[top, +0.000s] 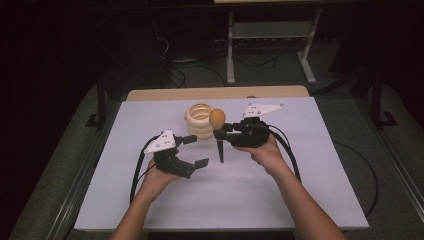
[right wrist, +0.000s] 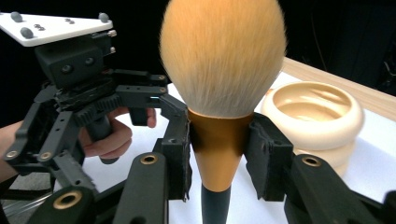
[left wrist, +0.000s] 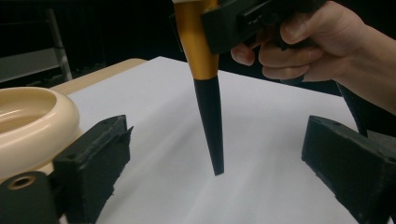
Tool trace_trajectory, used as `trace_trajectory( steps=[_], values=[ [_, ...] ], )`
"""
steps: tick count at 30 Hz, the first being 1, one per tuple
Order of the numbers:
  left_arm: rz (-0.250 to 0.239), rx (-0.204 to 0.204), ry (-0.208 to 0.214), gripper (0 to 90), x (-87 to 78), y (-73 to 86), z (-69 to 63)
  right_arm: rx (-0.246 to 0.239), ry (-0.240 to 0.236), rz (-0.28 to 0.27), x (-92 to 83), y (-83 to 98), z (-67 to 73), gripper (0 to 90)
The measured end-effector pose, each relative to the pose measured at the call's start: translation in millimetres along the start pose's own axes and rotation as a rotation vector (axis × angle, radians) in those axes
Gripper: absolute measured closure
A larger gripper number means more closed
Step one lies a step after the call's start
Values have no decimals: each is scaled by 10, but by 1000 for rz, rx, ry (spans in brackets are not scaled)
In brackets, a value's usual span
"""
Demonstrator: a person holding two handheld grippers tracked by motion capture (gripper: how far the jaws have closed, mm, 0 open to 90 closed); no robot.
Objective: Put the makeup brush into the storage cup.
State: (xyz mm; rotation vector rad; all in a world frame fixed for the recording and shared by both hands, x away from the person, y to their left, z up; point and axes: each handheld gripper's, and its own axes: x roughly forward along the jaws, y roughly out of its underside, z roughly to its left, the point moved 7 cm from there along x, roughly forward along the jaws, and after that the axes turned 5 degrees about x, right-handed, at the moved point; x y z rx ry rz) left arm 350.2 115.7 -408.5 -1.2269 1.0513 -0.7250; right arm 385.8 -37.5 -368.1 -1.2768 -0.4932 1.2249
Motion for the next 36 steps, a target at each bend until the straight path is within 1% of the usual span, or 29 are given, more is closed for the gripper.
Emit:
trace_trajectory(
  steps=[2,5,6,13,18,24,29,30,34,36],
  values=[
    [-2,3,-1,144,8,-2,-3,-3,-6,0,25,5,26,616],
    [0,5,2,152,30,1,1,-8,-13,5,67,17,63,616],
    [1,-10,5,166,38,4,-10,-6,-15,7,76,21,71,616],
    [10,-16,1,296,96,14,-12,-7,-27,13,148,51,130,616],
    [4,-30,4,357,145,20,-24,-10,-40,12,184,63,169,616],
    [6,-40,-10,453,167,27,1,-6,-48,4,209,70,188,616],
    [3,-37,-17,512,170,22,16,-5,-52,4,235,80,211,616],
    [6,-21,-19,522,168,20,28,-5,-53,4,238,82,214,616],
    [10,-28,-21,559,172,22,21,-3,-58,10,260,98,228,616],
    [15,-23,-19,577,173,24,18,-4,-56,11,272,105,233,616]
  ],
)
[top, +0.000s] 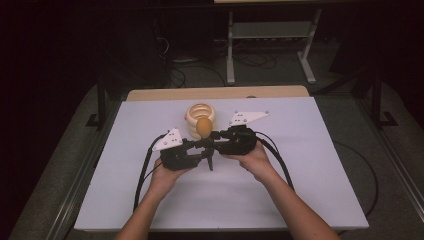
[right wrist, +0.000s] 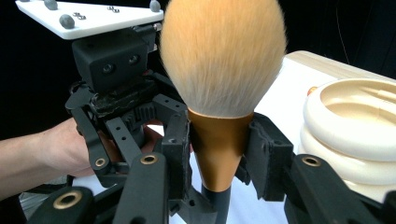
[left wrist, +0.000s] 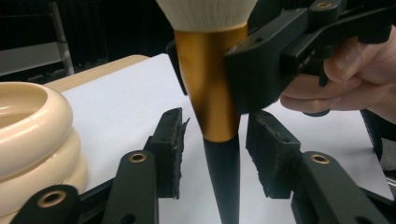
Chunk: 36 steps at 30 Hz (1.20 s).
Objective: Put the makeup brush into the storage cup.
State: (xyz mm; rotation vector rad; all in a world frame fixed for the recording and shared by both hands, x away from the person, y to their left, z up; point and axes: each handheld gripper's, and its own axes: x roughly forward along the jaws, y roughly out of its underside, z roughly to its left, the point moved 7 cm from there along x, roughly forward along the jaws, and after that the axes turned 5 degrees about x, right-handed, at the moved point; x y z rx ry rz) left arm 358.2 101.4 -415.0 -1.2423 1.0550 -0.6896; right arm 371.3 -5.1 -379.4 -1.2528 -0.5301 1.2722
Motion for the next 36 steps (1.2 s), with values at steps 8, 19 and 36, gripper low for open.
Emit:
trace_trajectory(
  steps=[8,19,36],
  values=[
    [0,-4,-3,655,4,-4,-7,-5,-2,5,34,19,15,616],
    [10,-21,-7,708,-9,5,15,-5,-1,4,39,23,20,615],
    [34,-46,-24,719,-19,18,31,16,-11,1,29,19,12,524]
  ],
)
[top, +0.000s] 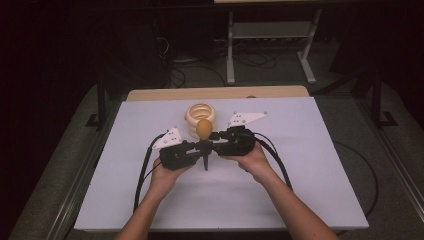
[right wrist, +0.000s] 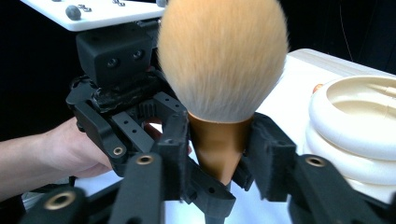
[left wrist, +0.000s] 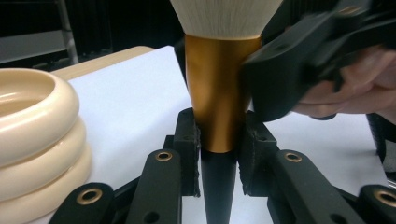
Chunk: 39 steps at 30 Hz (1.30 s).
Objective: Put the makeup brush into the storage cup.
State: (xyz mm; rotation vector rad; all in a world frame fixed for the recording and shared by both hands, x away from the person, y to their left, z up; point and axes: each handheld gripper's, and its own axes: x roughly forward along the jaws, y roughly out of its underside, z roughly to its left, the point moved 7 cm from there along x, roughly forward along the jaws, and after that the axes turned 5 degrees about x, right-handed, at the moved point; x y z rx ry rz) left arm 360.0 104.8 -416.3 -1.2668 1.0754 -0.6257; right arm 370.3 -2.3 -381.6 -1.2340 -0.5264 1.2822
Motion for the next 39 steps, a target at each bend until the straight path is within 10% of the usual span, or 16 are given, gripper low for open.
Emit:
trace_trajectory(
  steps=[15,39],
  values=[
    [-1,-16,-28,720,-84,-14,69,-29,64,19,-121,-26,-69,195],
    [-11,-16,-43,720,-181,-48,110,-60,266,85,-592,266,-337,16]
  ],
)
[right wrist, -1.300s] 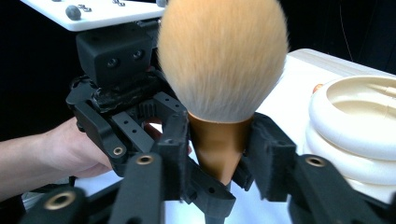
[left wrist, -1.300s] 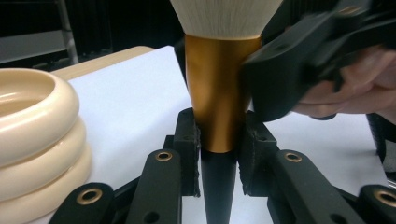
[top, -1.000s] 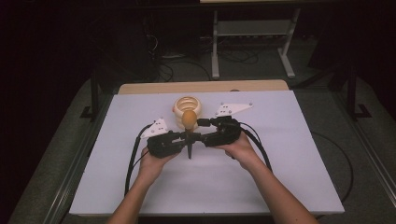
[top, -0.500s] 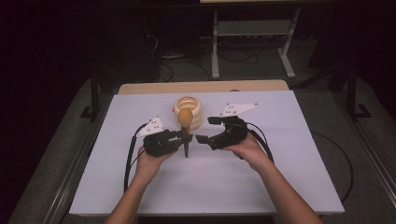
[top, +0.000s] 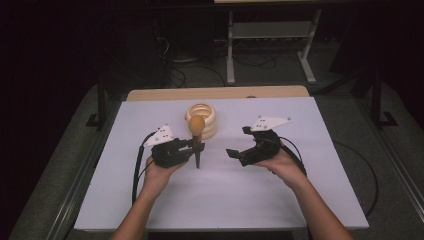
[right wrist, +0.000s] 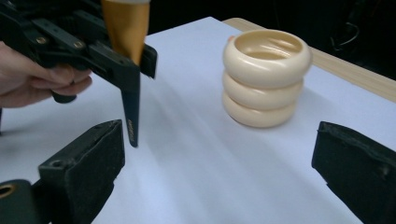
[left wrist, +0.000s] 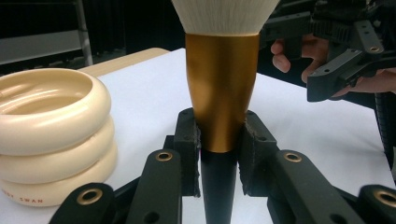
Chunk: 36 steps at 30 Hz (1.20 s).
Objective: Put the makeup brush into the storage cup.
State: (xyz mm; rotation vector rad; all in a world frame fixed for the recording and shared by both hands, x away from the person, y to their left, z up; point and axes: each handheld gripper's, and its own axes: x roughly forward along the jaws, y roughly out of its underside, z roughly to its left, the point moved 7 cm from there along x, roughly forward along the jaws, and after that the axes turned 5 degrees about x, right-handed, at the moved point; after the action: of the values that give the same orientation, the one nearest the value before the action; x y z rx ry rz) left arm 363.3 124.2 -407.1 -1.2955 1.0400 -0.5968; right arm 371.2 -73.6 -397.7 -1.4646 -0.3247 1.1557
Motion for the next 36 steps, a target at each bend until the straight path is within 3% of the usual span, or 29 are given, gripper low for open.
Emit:
trace_trajectory(
  steps=[12,20,21,36],
  values=[
    [-13,4,-11,720,-48,-39,16,16,91,12,-289,229,-199,0],
    [-10,16,-16,720,-79,-70,44,29,128,19,-408,377,-256,0],
    [-17,18,-17,720,-86,-95,50,33,142,16,-488,436,-273,0],
    [-32,21,-9,720,-65,-186,137,47,189,25,-726,740,-338,0]
  ],
)
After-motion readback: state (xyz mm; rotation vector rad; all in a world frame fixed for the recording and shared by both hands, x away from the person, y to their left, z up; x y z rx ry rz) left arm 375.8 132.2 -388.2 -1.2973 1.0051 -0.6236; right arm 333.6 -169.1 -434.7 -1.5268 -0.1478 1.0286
